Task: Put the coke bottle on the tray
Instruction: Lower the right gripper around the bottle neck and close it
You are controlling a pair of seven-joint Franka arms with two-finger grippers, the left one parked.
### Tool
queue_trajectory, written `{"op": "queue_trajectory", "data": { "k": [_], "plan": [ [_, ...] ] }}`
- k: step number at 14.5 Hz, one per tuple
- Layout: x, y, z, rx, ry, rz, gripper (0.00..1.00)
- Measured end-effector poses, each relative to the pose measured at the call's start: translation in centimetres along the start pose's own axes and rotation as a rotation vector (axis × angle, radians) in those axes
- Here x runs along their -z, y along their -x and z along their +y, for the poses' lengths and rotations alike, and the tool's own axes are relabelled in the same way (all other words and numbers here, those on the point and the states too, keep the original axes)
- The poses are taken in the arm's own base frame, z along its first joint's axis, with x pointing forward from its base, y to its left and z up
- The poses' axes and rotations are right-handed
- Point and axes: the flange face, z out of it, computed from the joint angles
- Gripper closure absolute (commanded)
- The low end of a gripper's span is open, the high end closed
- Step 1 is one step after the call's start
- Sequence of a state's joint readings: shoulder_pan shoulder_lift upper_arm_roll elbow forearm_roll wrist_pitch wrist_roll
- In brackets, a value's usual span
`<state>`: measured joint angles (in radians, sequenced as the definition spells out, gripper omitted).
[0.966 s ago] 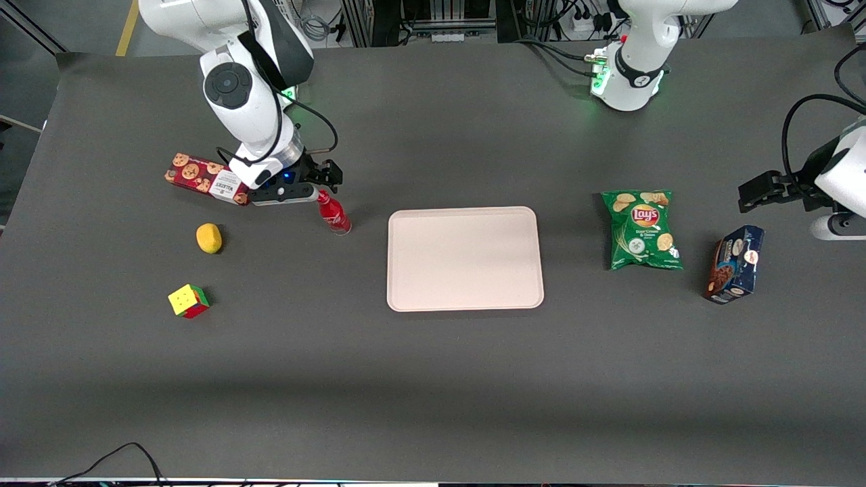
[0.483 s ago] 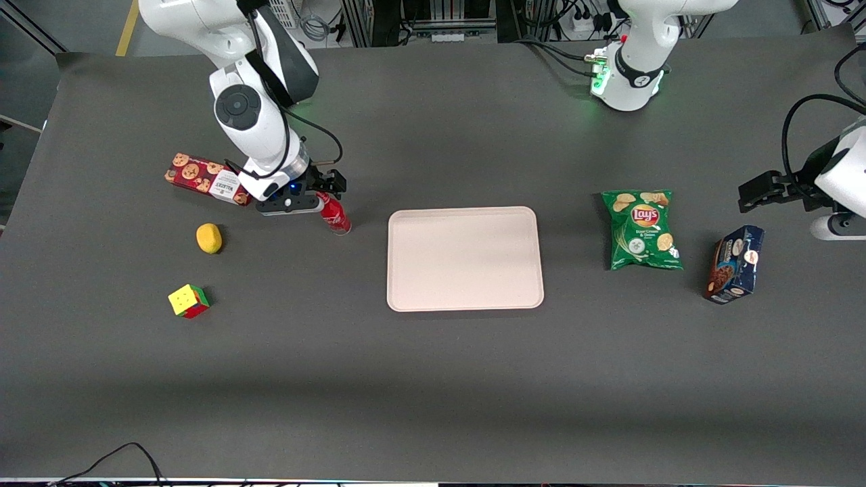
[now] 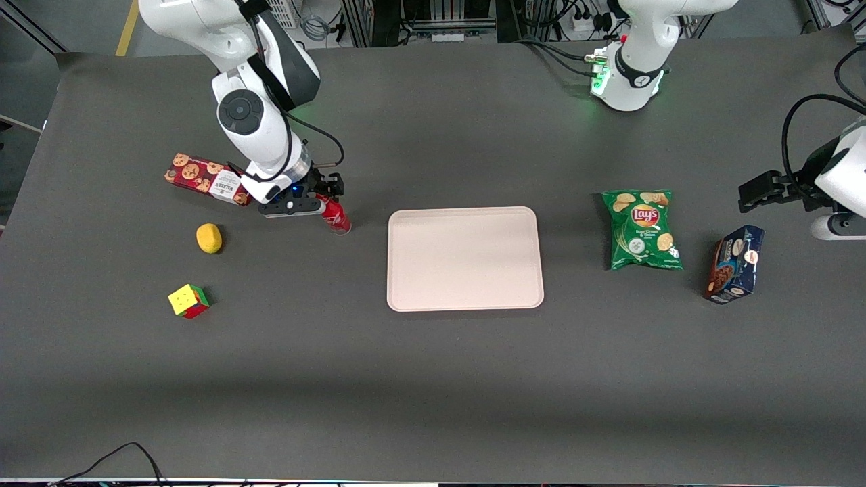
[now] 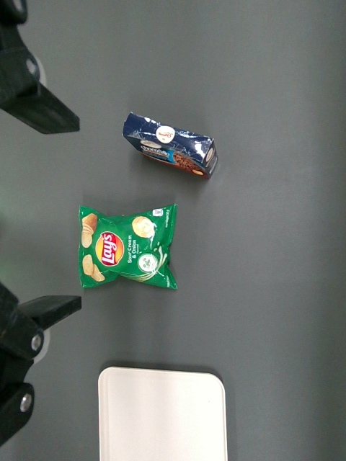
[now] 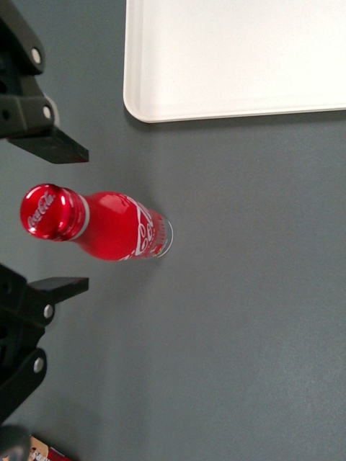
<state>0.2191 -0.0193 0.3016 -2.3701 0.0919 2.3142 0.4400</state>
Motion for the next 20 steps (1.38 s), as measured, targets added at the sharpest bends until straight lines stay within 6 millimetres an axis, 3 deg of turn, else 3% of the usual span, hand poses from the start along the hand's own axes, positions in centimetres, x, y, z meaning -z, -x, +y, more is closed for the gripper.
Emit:
{"op": "queue_trajectory", "data": {
  "k": [2, 4, 10, 11, 17, 20],
  "plan": [
    [-0.3, 0.0, -0.1, 0.001, 0.0, -0.004, 0.28],
    [-0.5, 0.0, -0.1, 0.002, 0.0, -0.007, 0.36],
    [-0.9, 0.0, -0.2, 0.003, 0.001, -0.014, 0.95],
    [-0.8, -0.1, -0.1, 0.002, 0.001, -0.012, 1.0],
    [-0.7, -0.1, -0.2, 0.001, 0.001, -0.013, 1.0],
    [1.4, -0.5, -0.7, -0.001, 0.011, -0.031, 1.0]
  ]
}}
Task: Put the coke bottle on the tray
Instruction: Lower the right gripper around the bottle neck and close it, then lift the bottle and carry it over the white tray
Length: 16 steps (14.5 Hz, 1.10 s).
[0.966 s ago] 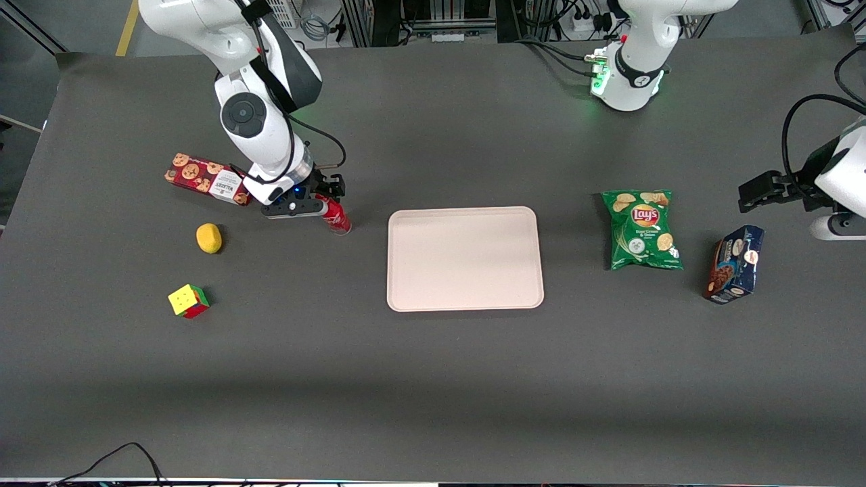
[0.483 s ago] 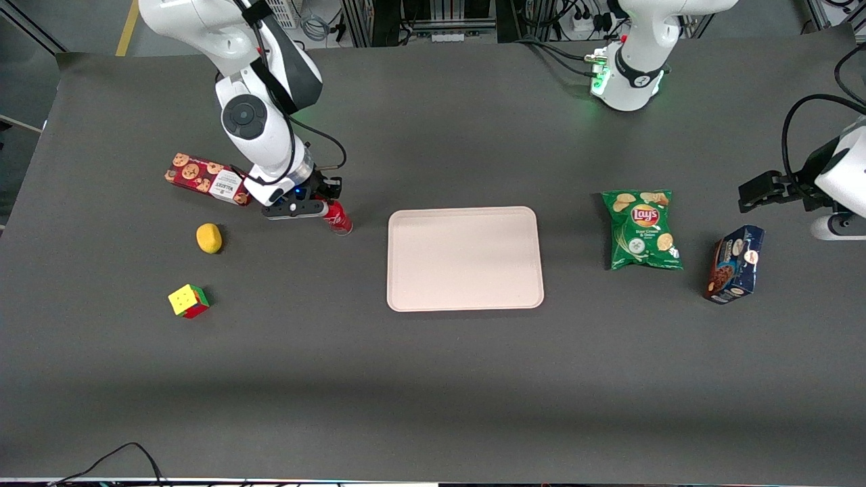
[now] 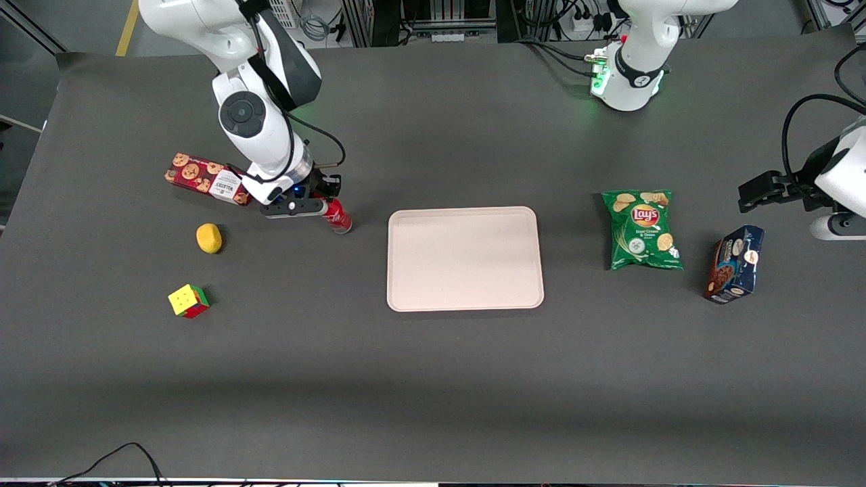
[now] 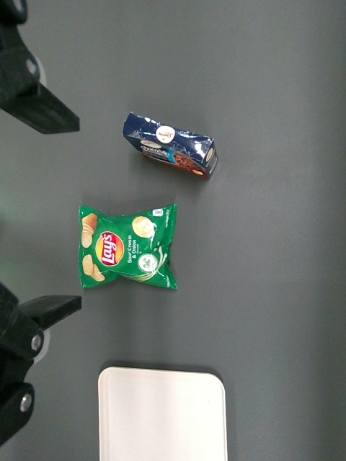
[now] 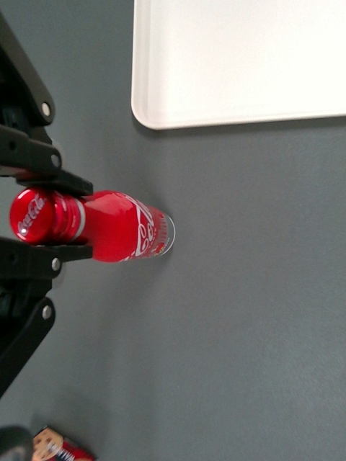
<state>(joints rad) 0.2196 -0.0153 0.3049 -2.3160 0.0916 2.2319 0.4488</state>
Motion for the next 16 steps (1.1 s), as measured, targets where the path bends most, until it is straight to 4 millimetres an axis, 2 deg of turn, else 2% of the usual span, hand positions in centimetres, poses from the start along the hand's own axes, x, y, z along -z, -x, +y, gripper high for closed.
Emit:
{"op": "queue_trajectory", "data": {
  "k": [2, 6, 9, 11, 13, 16],
  "plan": [
    [3.5, -0.5, -0.7, -0.015, 0.008, -0.008, 1.0],
    [11.9, -1.6, -2.6, -0.059, 0.014, 0.012, 1.0],
    [16.3, -2.6, -3.9, -0.095, -0.012, 0.035, 1.0],
    [17.7, -3.8, -5.5, -0.115, -0.031, 0.033, 1.0],
    [18.0, -5.4, -7.8, -0.139, -0.049, 0.024, 1.0],
    [16.8, -8.0, -11.5, -0.182, -0.038, 0.018, 1.0]
  ]
}}
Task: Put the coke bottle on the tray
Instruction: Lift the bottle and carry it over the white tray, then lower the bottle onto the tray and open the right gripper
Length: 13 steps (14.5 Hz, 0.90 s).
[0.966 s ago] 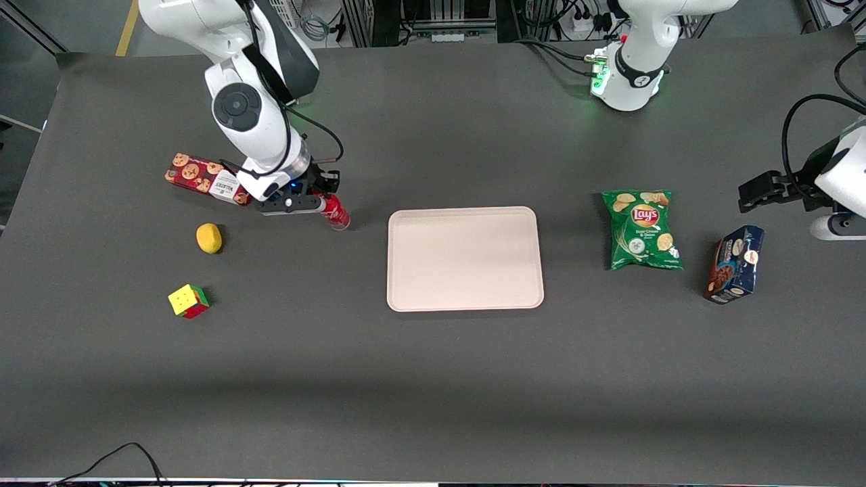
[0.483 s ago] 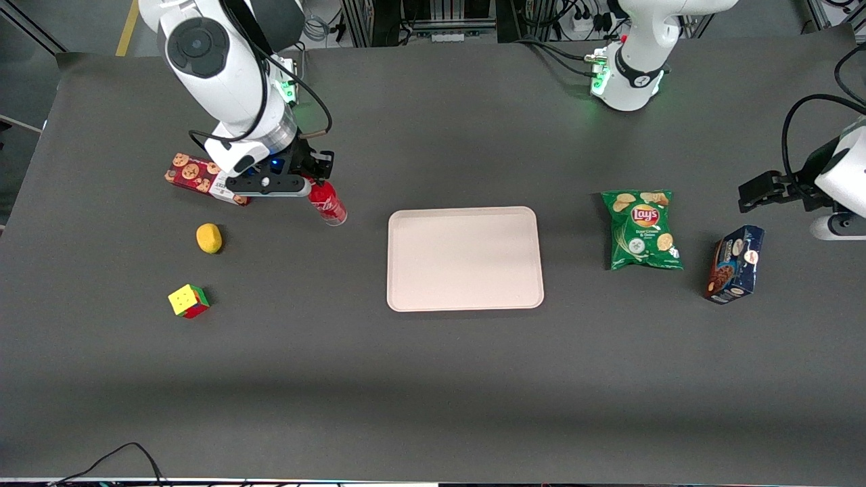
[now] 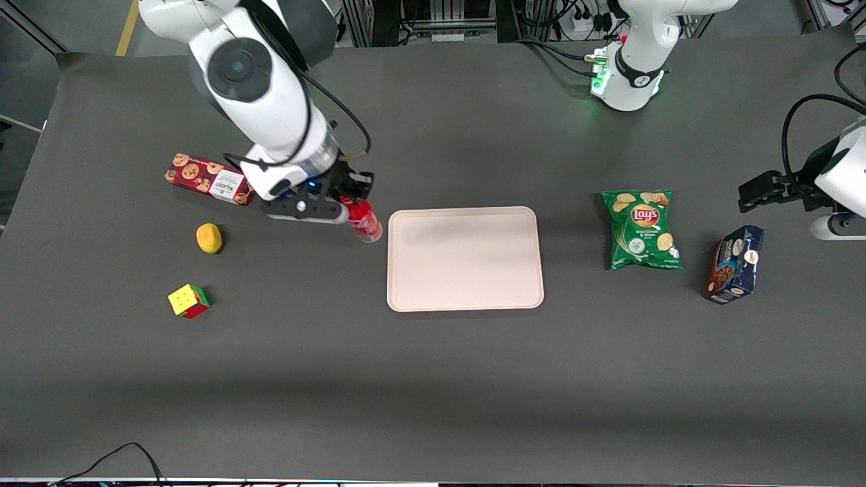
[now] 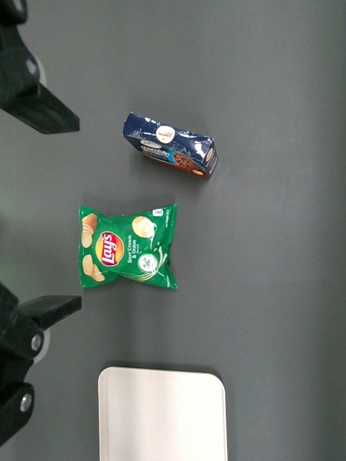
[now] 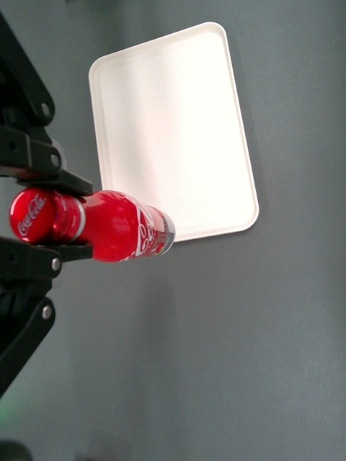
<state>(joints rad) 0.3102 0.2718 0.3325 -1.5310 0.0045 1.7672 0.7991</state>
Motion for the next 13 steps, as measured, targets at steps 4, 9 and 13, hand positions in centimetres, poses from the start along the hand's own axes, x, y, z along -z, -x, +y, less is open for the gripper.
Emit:
{"op": "queue_trajectory", "data": {
  "k": [4, 9, 13],
  "plan": [
    [-4.6, -1.2, -5.1, -0.02, 0.024, -0.031, 1.0],
    [-10.8, -3.5, -7.1, -0.042, 0.046, -0.03, 1.0],
    [-14.3, -4.9, -7.6, -0.055, 0.033, -0.01, 1.0]
  ]
}}
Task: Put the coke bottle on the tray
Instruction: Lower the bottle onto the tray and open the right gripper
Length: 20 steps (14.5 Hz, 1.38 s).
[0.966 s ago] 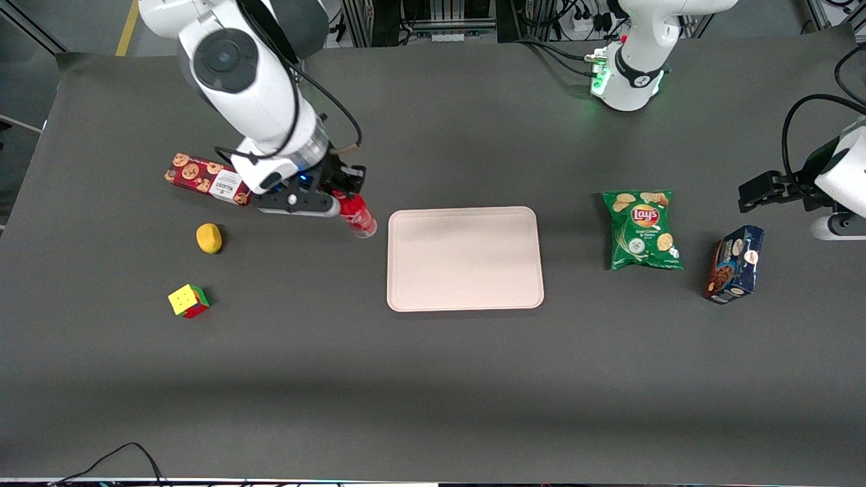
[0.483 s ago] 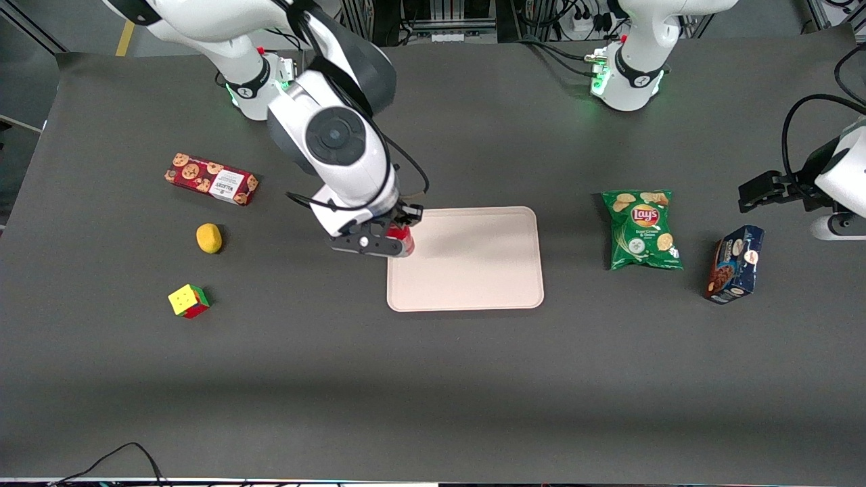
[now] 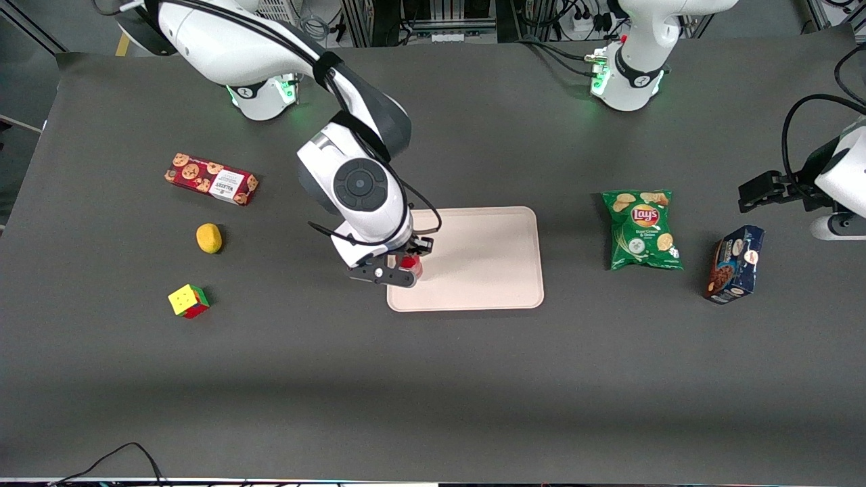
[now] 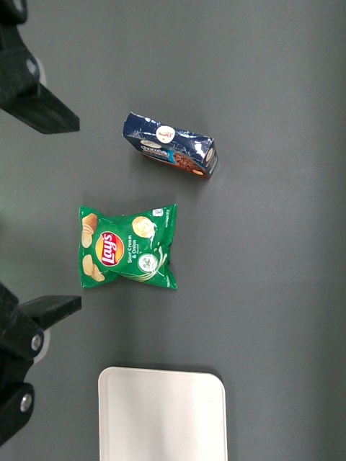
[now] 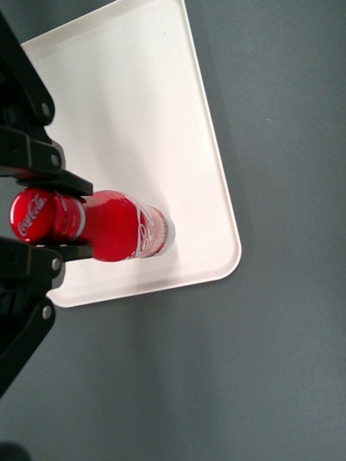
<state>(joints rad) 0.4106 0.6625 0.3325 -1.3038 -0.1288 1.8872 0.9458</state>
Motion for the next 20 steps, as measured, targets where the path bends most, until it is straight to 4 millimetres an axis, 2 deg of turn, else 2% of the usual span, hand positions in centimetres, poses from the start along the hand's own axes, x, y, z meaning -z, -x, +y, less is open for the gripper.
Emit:
{"op": "queue_trajectory", "data": {
  "k": [6, 7, 8, 9, 10, 11, 13, 14, 16, 20],
  "plan": [
    [-2.5, -0.3, -0.5, -0.008, -0.023, 0.004, 1.0],
    [-2.9, -0.2, -0.5, -0.009, -0.023, 0.004, 0.97],
    [-3.2, -0.1, -0.5, -0.008, -0.021, 0.002, 0.86],
    [-3.3, -0.1, -0.5, -0.008, -0.02, 0.001, 0.62],
    [-3.5, 0.0, -0.5, -0.009, -0.021, 0.002, 0.48],
    [-3.6, 0.0, -0.5, -0.009, -0.021, 0.002, 0.43],
    [-3.5, 0.0, -0.6, -0.01, -0.026, 0.005, 0.41],
    [-3.5, 0.0, -0.7, -0.01, -0.029, 0.007, 0.33],
    [-3.4, 0.0, -0.7, -0.011, -0.033, 0.01, 0.0],
    [-3.1, -0.1, -0.7, -0.014, -0.04, 0.017, 0.0]
  ]
}}
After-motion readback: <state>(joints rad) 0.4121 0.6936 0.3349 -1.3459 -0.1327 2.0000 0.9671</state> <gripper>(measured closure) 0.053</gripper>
